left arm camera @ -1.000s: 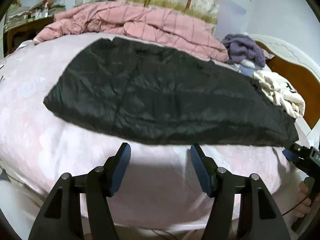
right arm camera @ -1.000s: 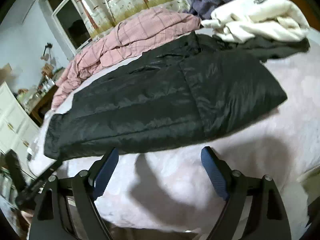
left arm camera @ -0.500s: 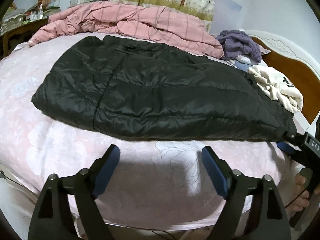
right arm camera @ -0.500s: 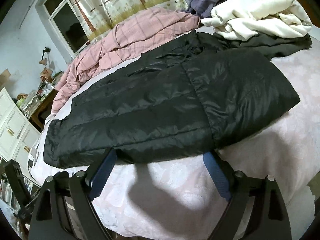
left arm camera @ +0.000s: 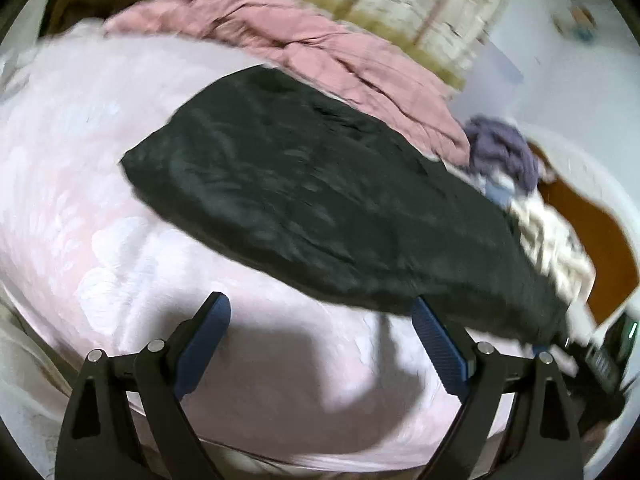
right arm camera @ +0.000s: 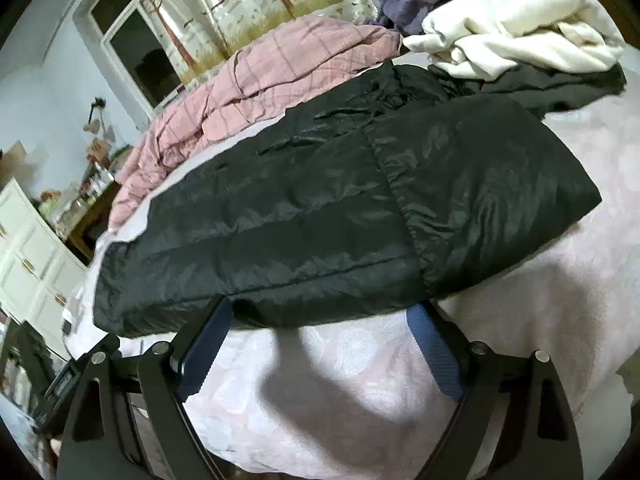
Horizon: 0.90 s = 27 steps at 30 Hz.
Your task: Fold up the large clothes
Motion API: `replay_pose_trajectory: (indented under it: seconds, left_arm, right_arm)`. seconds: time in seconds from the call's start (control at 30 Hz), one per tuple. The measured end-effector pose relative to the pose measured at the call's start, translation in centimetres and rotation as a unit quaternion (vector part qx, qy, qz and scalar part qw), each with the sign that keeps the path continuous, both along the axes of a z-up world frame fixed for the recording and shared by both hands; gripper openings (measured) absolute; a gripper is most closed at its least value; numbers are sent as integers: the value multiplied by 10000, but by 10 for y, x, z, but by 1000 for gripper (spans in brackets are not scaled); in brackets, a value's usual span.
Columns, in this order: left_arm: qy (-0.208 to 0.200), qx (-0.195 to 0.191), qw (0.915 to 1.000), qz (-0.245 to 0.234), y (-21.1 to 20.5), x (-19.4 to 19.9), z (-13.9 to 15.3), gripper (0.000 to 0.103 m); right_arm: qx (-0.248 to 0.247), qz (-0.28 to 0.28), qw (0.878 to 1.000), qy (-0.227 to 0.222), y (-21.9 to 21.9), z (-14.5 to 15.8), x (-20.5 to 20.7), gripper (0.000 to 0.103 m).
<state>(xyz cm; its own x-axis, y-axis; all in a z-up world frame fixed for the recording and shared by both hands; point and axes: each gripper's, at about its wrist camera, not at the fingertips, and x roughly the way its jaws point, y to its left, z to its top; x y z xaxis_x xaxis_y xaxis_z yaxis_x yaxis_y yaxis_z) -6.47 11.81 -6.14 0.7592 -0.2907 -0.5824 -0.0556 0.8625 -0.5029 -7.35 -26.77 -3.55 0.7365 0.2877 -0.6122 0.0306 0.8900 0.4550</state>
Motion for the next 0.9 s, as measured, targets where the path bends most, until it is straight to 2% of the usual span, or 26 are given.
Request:
replay_pose_trajectory:
  seconds: [0.07, 0.13, 0.2, 0.33, 0.37, 0.4, 0.43, 0.47, 0.5, 0.57, 0.63, 0.67, 0.7, 0.73, 0.8, 0.87, 0.9]
  left_arm:
    - [63, -457, 9989, 108, 14, 5, -2, 90]
    - [99, -729, 9970, 225, 23, 10, -4, 88]
    - [82, -784, 9963, 340, 26, 15, -4, 87]
    - [33, -594, 9970, 489, 20, 24, -4, 84]
    - [1, -461, 9977, 498, 17, 26, -2, 78]
    - [-39, -275, 9985, 470, 14, 29, 0, 53]
    - [-87, -99, 9995, 302, 12, 33, 2, 38]
    - [-103, -111, 9997, 180, 14, 36, 2, 36]
    - [-88, -302, 9994, 167, 19, 37, 1, 34]
    - [1, -672, 9976, 147, 27, 40, -3, 32]
    - [-16, -728, 9973, 106, 28, 39, -2, 20]
    - [-74, -754, 9971, 60, 28, 37, 1, 17]
    - [-180, -712, 9973, 58, 27, 33, 7, 14]
    - [-282, -622, 9976, 95, 26, 29, 14, 14]
    - [-504, -382, 9978, 190, 21, 19, 31, 14]
    - [-705, -233, 9971, 164, 16, 7, 47, 14]
    - [-793, -87, 9966, 184, 13, 1, 57, 14]
  right_arm:
    - [181, -125, 9998, -25, -7, 1, -1, 90]
    - [224, -510, 9984, -139, -17, 4, -5, 90]
    - [235, -688, 9972, -191, -24, 5, -5, 90]
    - [177, -587, 9980, -123, -26, 4, 3, 90]
    - [139, -574, 9982, -116, -26, 4, 5, 90]
    - [103, -556, 9983, -103, -26, 4, 10, 89]
    - [135, -555, 9983, -83, -28, 3, 15, 88]
    - [190, -571, 9982, -62, -31, 2, 18, 87]
    - [338, -619, 9975, -31, -37, 0, 22, 87]
    - [589, -773, 9953, -25, -47, -2, 25, 76]
    - [415, -931, 9948, 11, -47, -3, 25, 51]
    - [297, -870, 9958, 12, -45, -3, 25, 43]
    - [311, -797, 9963, -9, -45, -2, 24, 24]
    - [444, -707, 9965, -89, -46, 0, 20, 16]
    - [508, -722, 9954, -363, -47, 10, 9, 14]
    - [104, -782, 9940, -754, -39, 26, -10, 14]
    - [-324, -845, 9908, -1008, -29, 37, -23, 14]
